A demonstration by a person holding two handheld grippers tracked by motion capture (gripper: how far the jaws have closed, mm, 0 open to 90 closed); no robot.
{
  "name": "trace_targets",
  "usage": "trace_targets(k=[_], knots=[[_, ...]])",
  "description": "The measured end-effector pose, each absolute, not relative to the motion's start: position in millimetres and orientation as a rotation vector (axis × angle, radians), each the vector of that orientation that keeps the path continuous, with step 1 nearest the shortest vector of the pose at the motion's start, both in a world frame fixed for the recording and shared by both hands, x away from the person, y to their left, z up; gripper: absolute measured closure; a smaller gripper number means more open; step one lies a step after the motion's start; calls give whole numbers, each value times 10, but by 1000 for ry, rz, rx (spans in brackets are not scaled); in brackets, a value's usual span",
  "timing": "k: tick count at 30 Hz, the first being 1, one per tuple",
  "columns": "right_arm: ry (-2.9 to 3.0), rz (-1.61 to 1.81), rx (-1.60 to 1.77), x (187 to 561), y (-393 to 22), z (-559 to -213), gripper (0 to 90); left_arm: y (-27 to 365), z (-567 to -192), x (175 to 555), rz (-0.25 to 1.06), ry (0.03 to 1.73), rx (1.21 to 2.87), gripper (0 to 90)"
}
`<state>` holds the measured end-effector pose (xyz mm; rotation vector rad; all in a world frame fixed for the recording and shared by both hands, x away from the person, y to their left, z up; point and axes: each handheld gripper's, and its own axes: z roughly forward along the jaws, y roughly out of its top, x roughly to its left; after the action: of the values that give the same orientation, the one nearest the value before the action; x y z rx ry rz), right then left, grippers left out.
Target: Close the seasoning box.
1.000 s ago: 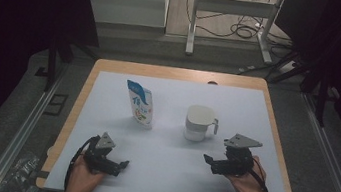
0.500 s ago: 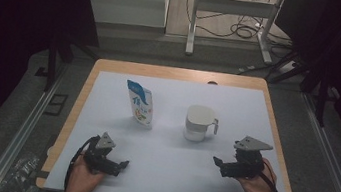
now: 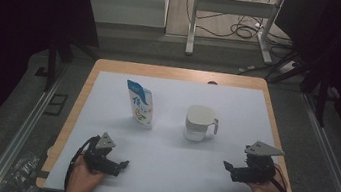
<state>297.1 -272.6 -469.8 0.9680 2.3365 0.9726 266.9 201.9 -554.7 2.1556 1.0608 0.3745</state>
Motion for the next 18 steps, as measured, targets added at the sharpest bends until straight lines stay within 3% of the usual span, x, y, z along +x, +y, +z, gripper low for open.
trace_targets(k=[18], knots=[[2350,932,1069,2930,-2936,-5015,32,2018,-5547,2669,375,1062,2154,9]])
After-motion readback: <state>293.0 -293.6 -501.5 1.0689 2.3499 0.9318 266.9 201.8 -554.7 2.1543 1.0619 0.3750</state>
